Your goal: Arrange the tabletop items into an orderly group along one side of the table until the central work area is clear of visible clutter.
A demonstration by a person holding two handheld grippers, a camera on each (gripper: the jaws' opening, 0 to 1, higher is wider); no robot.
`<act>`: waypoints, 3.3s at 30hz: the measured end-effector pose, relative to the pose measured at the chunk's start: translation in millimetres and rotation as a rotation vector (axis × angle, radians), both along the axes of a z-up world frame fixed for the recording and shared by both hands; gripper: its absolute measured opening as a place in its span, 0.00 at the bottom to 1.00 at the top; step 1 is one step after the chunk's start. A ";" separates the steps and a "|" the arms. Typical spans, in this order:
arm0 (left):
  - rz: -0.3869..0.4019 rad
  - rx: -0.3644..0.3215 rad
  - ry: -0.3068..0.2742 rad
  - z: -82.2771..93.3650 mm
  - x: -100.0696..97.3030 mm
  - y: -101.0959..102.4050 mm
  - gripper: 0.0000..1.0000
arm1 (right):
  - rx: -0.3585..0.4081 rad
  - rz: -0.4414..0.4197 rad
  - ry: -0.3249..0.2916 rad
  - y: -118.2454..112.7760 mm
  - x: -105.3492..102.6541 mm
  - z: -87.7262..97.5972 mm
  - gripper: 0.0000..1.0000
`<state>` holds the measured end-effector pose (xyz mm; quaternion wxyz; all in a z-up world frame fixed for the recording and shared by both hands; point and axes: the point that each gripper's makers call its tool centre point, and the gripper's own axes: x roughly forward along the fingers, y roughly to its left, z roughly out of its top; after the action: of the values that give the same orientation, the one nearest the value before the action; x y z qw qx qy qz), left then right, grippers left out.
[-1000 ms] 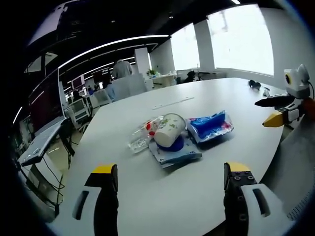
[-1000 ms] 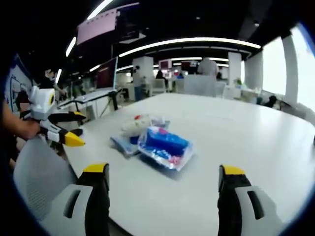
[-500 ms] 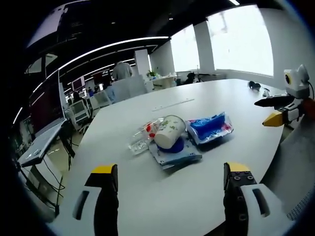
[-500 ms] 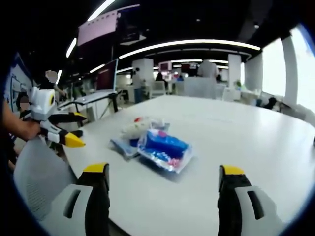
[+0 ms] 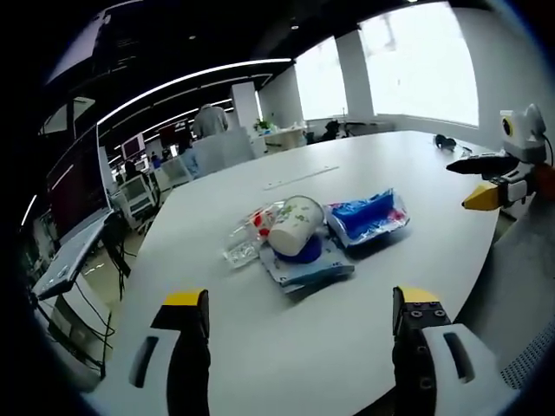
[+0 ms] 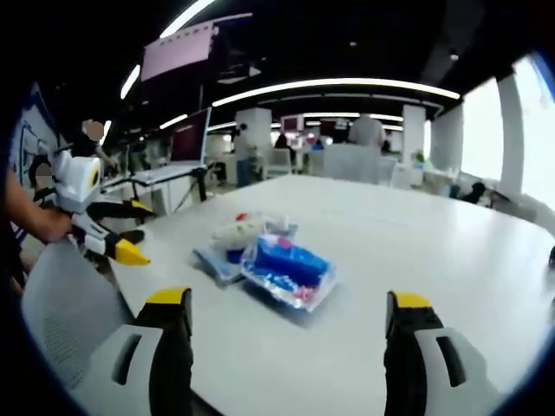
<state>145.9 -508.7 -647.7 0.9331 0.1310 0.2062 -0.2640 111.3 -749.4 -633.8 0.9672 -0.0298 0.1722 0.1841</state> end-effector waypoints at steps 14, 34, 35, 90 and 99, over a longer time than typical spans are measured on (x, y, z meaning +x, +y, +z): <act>-0.026 -0.023 0.025 -1.7 -2.4 -4.1 0.88 | -0.064 0.054 0.058 6.7 -3.5 -9.1 0.93; -0.105 -0.051 -0.004 12.0 13.6 -1.5 0.86 | -0.173 0.115 0.109 11.1 33.6 -13.1 0.86; -0.115 -0.033 -0.014 11.1 16.3 -0.2 0.86 | -0.172 0.114 0.111 11.5 34.8 -12.7 0.86; -0.208 0.045 -0.057 2.8 124.7 -3.1 0.64 | -0.114 0.072 0.051 11.9 136.0 41.5 0.66; -0.196 0.102 -0.068 3.3 138.8 -1.6 0.56 | -0.057 0.123 0.071 25.9 159.6 39.9 0.52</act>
<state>284.7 -510.4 -644.4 0.9013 0.2069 0.1737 -0.3386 271.0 -723.5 -593.9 0.9461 -0.0614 0.2093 0.2393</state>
